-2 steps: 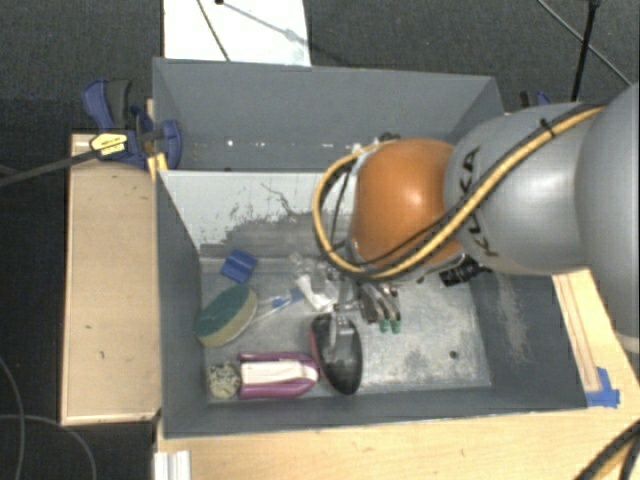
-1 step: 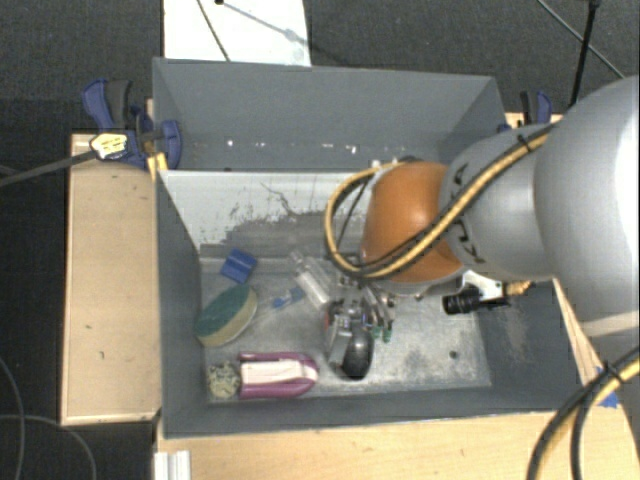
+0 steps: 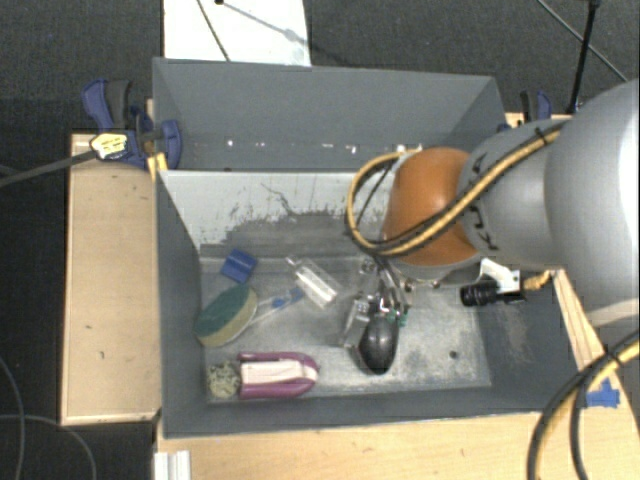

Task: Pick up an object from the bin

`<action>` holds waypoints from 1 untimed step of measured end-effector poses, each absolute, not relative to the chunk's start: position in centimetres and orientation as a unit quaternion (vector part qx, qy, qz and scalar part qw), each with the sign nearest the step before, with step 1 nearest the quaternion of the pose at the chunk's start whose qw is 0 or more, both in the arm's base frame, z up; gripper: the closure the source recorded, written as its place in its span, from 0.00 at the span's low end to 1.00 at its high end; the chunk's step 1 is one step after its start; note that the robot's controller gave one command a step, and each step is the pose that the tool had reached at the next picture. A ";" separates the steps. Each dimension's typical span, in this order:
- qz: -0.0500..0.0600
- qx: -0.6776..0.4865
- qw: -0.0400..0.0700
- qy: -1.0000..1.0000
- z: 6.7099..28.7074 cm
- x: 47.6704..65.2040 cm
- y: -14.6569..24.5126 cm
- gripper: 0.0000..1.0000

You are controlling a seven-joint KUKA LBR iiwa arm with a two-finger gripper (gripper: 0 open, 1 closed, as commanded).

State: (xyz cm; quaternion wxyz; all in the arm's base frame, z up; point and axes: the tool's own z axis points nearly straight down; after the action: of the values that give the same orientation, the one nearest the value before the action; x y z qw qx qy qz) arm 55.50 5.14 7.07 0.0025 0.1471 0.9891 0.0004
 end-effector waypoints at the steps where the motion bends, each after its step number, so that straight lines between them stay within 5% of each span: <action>1: 0.002 0.144 0.003 0.990 7.5 58.3 10.4 0.00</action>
Offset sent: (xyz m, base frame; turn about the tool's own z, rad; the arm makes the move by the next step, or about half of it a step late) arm 0.0260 0.0482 0.0030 -0.0004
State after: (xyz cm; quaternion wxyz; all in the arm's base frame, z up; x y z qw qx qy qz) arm 58.32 10.39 7.49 0.0033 0.1442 0.9895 0.0022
